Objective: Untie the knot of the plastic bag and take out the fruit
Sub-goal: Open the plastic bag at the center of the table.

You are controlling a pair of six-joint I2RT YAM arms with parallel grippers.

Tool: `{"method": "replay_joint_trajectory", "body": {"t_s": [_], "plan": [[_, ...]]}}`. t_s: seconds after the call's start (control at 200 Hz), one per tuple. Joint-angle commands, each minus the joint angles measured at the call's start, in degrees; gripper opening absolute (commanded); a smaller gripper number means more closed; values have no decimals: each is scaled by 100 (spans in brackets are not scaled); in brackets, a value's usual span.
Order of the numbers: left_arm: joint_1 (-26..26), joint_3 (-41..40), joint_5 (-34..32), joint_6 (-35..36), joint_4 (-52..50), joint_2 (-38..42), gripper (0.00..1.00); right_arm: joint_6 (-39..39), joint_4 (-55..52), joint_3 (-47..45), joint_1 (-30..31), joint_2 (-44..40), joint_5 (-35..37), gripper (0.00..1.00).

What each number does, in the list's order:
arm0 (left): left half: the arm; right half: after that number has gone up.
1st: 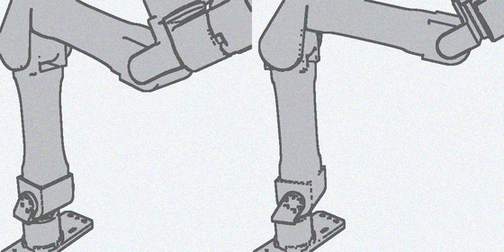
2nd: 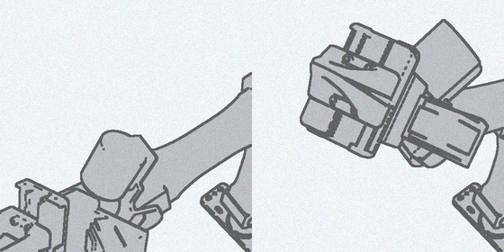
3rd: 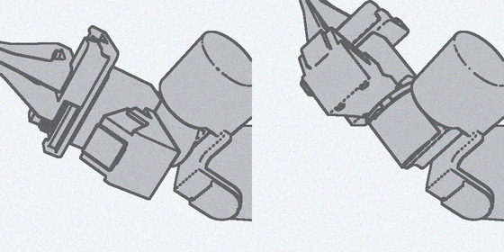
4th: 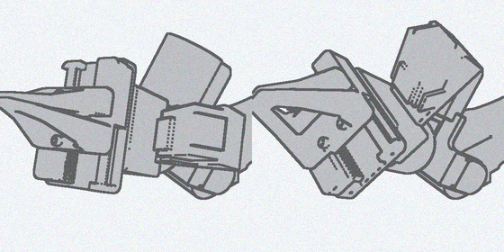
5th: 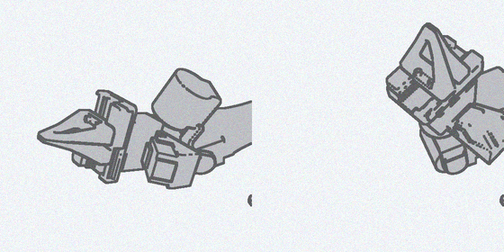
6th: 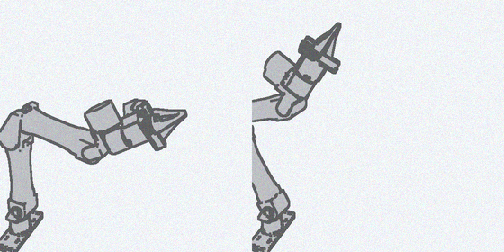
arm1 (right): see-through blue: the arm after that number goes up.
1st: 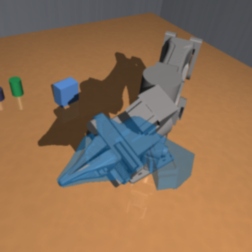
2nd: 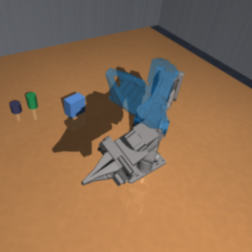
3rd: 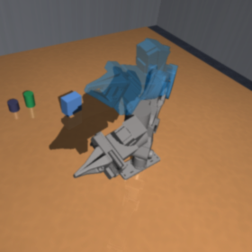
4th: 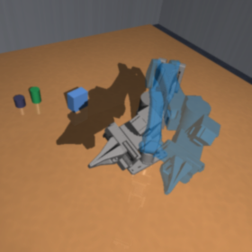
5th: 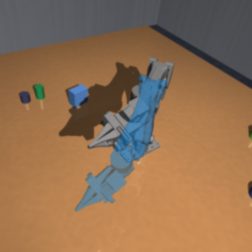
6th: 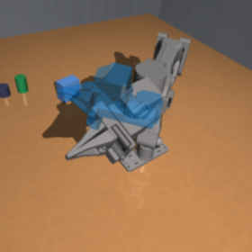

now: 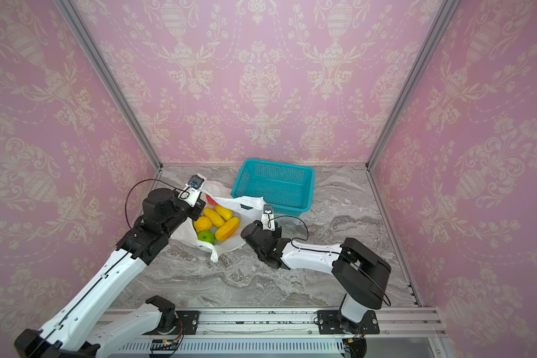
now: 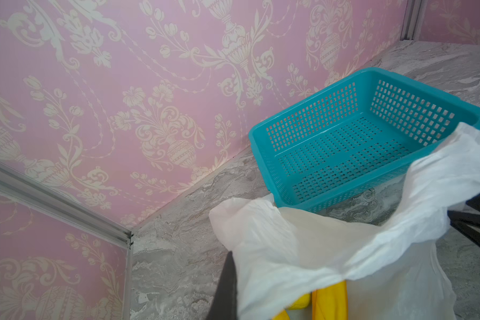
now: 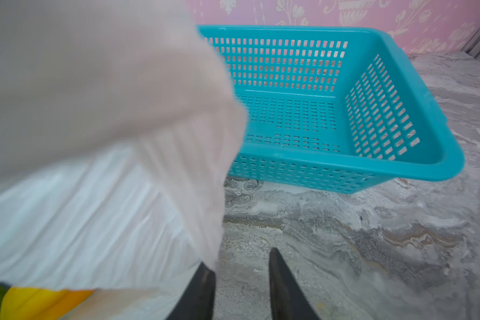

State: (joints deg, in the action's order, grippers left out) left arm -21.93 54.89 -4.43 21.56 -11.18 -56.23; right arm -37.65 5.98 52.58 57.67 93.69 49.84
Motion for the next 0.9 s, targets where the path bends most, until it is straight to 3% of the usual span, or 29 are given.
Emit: {"method": "replay_joint_trajectory", "body": {"t_s": [0.0,0.1,0.235,0.3,0.37,0.475,0.605,0.761,0.896], "plan": [[-33,-54,-20,76,74,59,0,250,523,-267,338,-446,224,54],[-30,-25,51,59,62,70,0,921,1091,-637,571,-927,77,77],[-30,-27,71,55,65,93,0,1395,1325,-1141,659,-1792,-426,84],[-30,-23,52,59,69,81,0,1612,1327,-1346,667,-2290,-682,76],[-30,-1,82,67,30,51,0,1969,1454,-1522,667,-2757,-1305,61],[-30,47,224,50,-18,33,0,2199,1256,-1364,672,-2940,-2283,52],[-39,91,873,-20,-52,205,0,2029,1052,-876,667,-2177,-2569,42],[-30,-54,1175,-223,446,666,0,1867,1014,-214,666,-1038,-2649,38],[-32,-111,1723,-379,543,911,0,1557,1082,118,659,-359,-2277,38]]}}
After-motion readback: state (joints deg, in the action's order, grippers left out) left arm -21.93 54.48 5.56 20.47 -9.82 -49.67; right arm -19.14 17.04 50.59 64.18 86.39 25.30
